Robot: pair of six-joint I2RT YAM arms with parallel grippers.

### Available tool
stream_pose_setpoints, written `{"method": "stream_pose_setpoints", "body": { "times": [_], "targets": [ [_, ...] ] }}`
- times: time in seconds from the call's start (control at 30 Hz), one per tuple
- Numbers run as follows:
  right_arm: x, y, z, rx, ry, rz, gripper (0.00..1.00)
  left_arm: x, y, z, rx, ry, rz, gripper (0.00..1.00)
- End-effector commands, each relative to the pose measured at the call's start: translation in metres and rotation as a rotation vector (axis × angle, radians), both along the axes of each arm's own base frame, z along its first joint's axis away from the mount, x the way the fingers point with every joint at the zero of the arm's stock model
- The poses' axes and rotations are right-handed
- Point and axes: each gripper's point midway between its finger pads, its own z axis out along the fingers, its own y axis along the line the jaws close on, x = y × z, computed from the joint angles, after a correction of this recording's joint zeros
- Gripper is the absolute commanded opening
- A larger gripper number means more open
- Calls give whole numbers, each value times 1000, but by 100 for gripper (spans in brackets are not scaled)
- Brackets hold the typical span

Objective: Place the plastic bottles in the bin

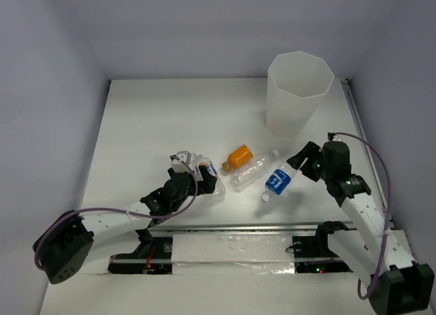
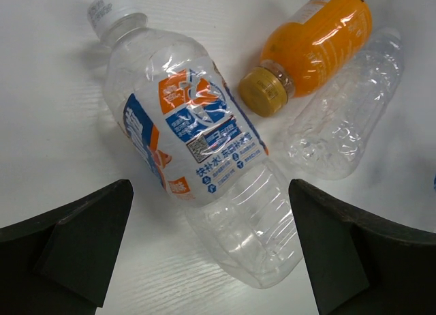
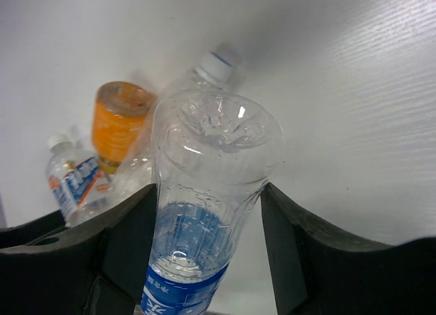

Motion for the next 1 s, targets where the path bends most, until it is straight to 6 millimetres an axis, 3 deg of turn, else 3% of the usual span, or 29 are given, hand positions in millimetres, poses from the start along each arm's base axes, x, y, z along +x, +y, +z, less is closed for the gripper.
{"method": "stream_pose_setpoints", "body": {
  "times": [0.0,0.07,0.1,0.17,0.3,0.33,0.37,0.43,0.47,0.53,0.57,0.63,0.67,0.7,0.73,0.83,0.93,0.97],
  "targets": [
    [-9,8,66,22,-137,65,44,9,-13,37,-115,-68,13,99],
    [-7,12,96,47,-213,86,44,12,-11,38,-113,-69,31,99],
    [-7,18,125,76,-285,117,44,12,-10,36,-110,-64,38,99],
    [-3,26,154,103,-362,153,44,13,-8,36,-113,-59,56,99],
    [21,31,226,108,-573,174,44,18,-7,36,-107,-61,87,99],
    [26,28,252,94,-635,165,43,19,-7,33,-95,-53,89,99],
    [41,26,256,68,-638,143,43,21,-9,36,-99,-56,92,99],
    [57,16,285,29,-720,85,43,24,-9,36,-99,-56,104,99],
    [61,9,308,8,-778,45,43,24,-9,37,-107,-58,111,99],
    [81,-6,330,-23,-830,-53,43,26,-7,40,-120,-67,131,99],
    [82,-13,355,-41,-892,-92,43,27,-6,40,-119,-69,139,99],
    [103,-27,372,-71,-924,-187,43,29,-2,39,-100,-73,158,99],
    [104,-34,400,-101,-976,-224,43,30,-2,38,-92,-73,164,99],
    [112,-48,407,-134,-974,-301,43,32,0,36,-80,-74,174,99],
    [138,-51,397,-179,-929,-329,43,32,1,31,-59,-66,173,99],
    [171,-74,403,-332,-892,-442,43,34,0,26,-32,-57,175,99],
    [184,-96,410,-409,-878,-570,43,35,-2,25,-23,-53,172,99],
    [198,-100,398,-462,-846,-585,43,35,-1,24,-18,-53,172,99]
  ]
}}
